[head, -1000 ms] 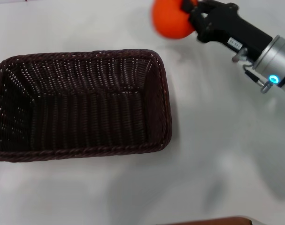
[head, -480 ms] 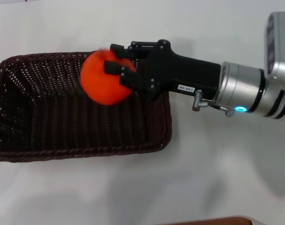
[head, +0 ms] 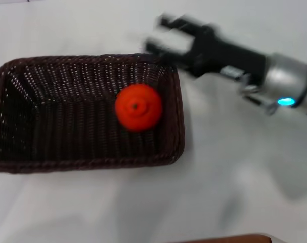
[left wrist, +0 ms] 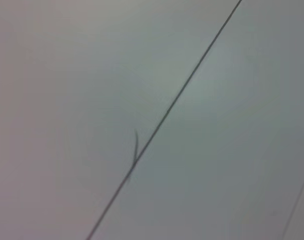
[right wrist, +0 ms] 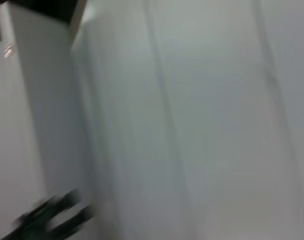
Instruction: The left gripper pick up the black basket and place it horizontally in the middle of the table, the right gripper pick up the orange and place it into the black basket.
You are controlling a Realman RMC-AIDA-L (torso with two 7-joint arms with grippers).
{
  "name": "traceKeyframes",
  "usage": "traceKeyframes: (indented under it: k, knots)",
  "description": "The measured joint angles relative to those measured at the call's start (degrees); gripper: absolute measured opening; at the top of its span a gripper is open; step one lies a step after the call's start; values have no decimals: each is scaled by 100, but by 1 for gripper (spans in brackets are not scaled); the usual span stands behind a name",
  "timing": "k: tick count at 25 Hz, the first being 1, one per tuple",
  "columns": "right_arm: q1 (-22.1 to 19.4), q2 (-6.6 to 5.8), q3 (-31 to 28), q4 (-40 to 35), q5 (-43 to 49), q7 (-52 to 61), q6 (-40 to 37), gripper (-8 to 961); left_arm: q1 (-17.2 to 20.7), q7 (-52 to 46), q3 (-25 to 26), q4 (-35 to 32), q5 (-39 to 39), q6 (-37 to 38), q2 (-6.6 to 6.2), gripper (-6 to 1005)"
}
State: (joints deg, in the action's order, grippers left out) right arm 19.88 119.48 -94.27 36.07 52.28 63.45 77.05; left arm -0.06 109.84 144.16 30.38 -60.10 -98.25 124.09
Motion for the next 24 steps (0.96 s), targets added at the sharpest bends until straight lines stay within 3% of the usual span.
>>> traceKeyframes:
  k: [6, 9, 16, 24]
  knots:
    - [-227, 9, -1491, -1521, -1215, -1490, 835, 760, -36, 1463, 207, -505, 1, 25, 0, 731]
    - [-197, 45, -1823, -2379, -1972, -2356, 1097, 957, -113, 1957, 454, -856, -2, 121, 1, 729]
    - [-36, 125, -1909, -3502, -2865, -3291, 1201, 956, -169, 2083, 754, -1013, -35, 454, 1, 724]
    - [138, 95, -1896, -3569, -2871, -3254, 1251, 956, -293, 2099, 752, -1095, -47, 596, 3, 723]
